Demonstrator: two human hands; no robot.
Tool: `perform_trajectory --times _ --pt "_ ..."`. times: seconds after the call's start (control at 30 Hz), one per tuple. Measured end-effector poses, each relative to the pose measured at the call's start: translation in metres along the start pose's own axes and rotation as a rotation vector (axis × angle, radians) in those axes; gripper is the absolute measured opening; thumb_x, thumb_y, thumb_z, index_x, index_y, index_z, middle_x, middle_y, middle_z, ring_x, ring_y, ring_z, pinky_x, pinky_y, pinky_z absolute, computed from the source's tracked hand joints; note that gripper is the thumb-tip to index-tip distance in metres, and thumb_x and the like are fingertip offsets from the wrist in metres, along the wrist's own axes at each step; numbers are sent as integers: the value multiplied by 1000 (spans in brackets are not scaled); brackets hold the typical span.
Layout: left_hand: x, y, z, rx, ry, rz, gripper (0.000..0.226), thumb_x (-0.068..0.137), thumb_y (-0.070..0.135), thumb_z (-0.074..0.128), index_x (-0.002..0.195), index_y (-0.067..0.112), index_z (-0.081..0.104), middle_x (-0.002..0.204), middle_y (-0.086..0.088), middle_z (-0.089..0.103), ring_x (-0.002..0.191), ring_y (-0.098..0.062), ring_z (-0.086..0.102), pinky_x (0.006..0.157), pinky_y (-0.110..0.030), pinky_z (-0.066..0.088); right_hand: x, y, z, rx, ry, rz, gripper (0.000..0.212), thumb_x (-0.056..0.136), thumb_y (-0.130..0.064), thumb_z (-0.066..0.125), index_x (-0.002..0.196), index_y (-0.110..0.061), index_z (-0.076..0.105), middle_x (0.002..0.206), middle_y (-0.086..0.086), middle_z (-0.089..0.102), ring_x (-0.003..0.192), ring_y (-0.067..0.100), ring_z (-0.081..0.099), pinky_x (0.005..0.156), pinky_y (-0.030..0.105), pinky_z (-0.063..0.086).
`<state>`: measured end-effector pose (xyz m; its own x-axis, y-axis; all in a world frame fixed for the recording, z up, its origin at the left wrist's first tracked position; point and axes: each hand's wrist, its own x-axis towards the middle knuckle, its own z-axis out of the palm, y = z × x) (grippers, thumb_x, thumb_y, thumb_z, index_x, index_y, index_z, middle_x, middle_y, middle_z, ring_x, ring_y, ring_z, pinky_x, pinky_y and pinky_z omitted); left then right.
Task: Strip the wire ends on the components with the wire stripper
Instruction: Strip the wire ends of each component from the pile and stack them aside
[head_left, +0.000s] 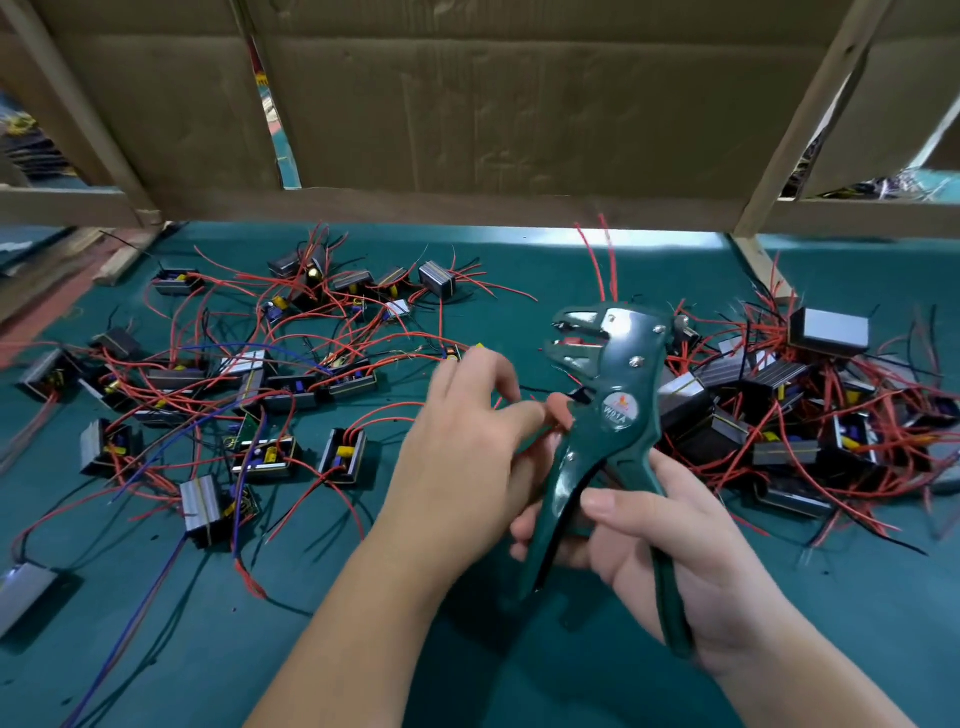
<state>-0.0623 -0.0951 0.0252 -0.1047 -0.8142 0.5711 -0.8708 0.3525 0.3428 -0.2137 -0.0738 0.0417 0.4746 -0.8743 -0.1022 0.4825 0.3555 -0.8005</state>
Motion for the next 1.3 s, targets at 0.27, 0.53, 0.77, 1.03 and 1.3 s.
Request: perform_trajectory --times 0.27,0.53,0.77,1.03,1.3 --pt "-2 -4 -6 -123 -144 -192 87 66 68 55 140 29 28 144 10 38 133 -10 27 107 -27 10 1 -4 -9 26 16 -51 67 57 -6 68 122 2 58 85 28 60 72 42 63 70 59 53" --pt "0 -5 -6 -507 -281 -184 29 93 46 41 75 33 60 59 13 57 58 -3 53 60 -26 44 -1 -9 -11 41 -5 -120 72 57 -9 76 128 -9 59 89 29 63 78 42 64 76 58 50" --pt "1 -8 -12 -834 -545 -270 32 93 37 43 69 37 64 52 12 61 52 -6 52 61 -30 42 -3 -9 -9 -23 -150 -8 68 70 -10 68 136 -7 51 90 35 58 83 42 61 80 56 48" --pt "2 -24 -21 -717 -453 -369 38 87 47 44 62 28 66 52 1 61 52 -7 51 58 -26 39 0 -18 -16 26 2 -232 67 63 -12 75 127 -1 57 97 25 66 78 41 63 76 57 52" --pt "1 -4 -8 -944 -279 -386 27 95 33 45 94 18 67 72 6 61 67 -5 57 61 -14 42 -1 -19 -17 66 -102 -151 81 61 -23 85 131 0 52 109 26 61 82 41 62 79 59 51"
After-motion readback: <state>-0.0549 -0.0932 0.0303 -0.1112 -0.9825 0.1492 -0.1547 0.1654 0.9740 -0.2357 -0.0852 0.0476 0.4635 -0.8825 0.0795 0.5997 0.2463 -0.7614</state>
